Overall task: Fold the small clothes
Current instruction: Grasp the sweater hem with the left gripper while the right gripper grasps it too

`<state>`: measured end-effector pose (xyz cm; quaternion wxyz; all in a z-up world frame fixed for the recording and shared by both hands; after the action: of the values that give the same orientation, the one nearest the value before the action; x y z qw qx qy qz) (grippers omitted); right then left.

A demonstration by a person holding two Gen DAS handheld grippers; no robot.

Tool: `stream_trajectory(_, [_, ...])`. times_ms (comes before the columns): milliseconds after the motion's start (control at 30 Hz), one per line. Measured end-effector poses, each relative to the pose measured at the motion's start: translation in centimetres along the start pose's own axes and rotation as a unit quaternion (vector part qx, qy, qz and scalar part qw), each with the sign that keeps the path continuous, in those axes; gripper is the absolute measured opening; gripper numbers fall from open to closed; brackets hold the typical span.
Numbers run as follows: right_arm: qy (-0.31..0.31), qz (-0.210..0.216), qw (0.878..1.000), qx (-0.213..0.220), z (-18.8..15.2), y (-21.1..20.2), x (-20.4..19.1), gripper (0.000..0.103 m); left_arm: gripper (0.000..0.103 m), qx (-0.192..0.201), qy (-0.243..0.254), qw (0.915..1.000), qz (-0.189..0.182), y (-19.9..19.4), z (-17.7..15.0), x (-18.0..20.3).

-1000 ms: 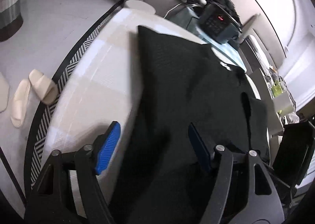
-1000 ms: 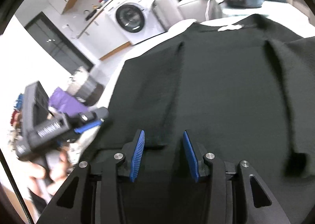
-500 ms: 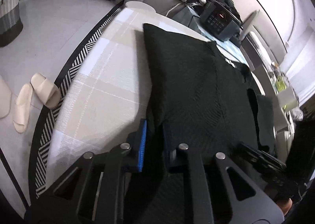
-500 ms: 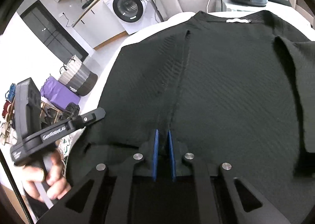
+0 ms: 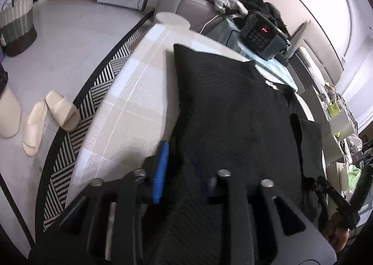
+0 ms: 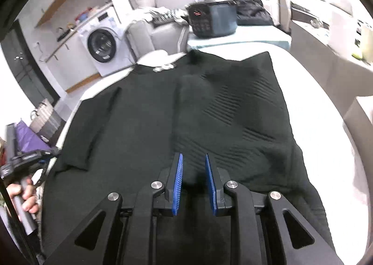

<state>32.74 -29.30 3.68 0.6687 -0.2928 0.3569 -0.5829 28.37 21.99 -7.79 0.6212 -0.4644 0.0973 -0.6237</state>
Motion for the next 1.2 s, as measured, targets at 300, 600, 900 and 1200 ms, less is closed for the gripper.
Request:
stream_trajectory(300, [-0.045,-0.004,0.998,-0.035,-1.6,1.0,-0.2,0.02,0.081,0.005,0.005,0.9999,-0.013,-4.0,-2.2,1.4])
stream_trajectory(600, [-0.016,0.019,1.0,-0.02,-2.9,-3.4,2.4,0.048,0.101,0.005,0.046,0.9989,-0.005,-7.8,-7.1,3.0])
stream_trajectory(900, [-0.027,0.008,1.0,0.003,-7.0,-9.2,4.7,0.085,0.101,0.023,0.068,0.9974,0.007,-13.1,-12.3,3.3])
stream_trajectory(1200, [-0.035,0.043,0.998,0.0,-12.1,-13.4,8.0,0.085,0.101,0.038,0.07,0.9964,0.028,-19.5,-17.0,0.3])
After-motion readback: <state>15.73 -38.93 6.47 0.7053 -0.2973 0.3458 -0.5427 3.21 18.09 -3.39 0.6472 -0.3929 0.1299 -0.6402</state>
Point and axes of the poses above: each gripper's, at about its wrist camera, not at the fingertips, and y roughly the way its jaws point, x to its right, z to its top, the point moved 2 cm from there along y, roughly the way its jaws point, and after that the axes turned 9 degrees about -z, right-handed, at the moved point
